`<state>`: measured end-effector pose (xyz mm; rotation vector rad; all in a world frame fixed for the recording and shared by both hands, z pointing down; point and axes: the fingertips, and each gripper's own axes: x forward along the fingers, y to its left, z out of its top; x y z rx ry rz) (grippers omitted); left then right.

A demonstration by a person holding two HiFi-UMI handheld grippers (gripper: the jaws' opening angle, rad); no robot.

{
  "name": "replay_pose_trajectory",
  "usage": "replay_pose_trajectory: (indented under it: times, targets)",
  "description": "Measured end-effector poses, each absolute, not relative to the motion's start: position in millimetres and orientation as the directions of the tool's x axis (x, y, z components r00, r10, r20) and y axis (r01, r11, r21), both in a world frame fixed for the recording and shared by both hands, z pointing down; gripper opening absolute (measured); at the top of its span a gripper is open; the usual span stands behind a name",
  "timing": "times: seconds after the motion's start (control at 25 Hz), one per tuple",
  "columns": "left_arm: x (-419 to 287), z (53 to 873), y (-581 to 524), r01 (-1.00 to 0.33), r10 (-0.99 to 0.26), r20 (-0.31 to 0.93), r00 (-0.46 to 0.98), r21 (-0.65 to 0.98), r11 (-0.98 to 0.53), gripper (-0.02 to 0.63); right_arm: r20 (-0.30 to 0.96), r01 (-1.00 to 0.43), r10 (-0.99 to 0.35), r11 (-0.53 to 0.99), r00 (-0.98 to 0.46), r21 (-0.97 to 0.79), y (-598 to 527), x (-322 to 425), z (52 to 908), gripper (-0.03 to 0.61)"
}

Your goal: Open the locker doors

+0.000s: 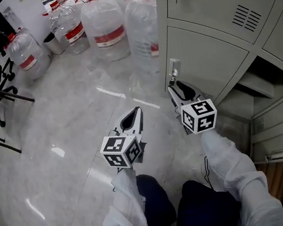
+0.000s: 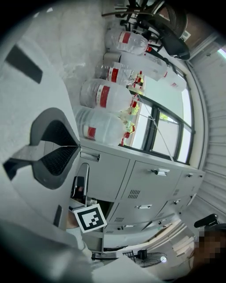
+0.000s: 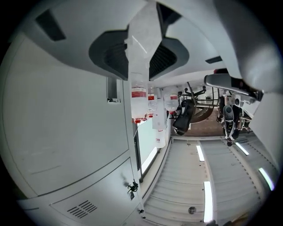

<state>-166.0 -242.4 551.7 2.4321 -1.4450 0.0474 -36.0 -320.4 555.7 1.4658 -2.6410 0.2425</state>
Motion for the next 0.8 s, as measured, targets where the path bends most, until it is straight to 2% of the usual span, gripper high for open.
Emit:
replay_pose_trajectory:
  times: [0.52,0.8]
  targets:
    - [-167,561,-248,-0.863,-0.863,0.191,0.467,0.311,-0.398,0.011,0.211,-0.936,-0.913,0.350,-0.349,-0.030,-383,-37,575,0.132]
    - [-167,558,-245,-0.860,-0.861,0.183,0.474,0.308,-0.407,0.011,0.210,-0.974,-0.951,0.211,-0.225,-0.088,-401,-37,577,0.132]
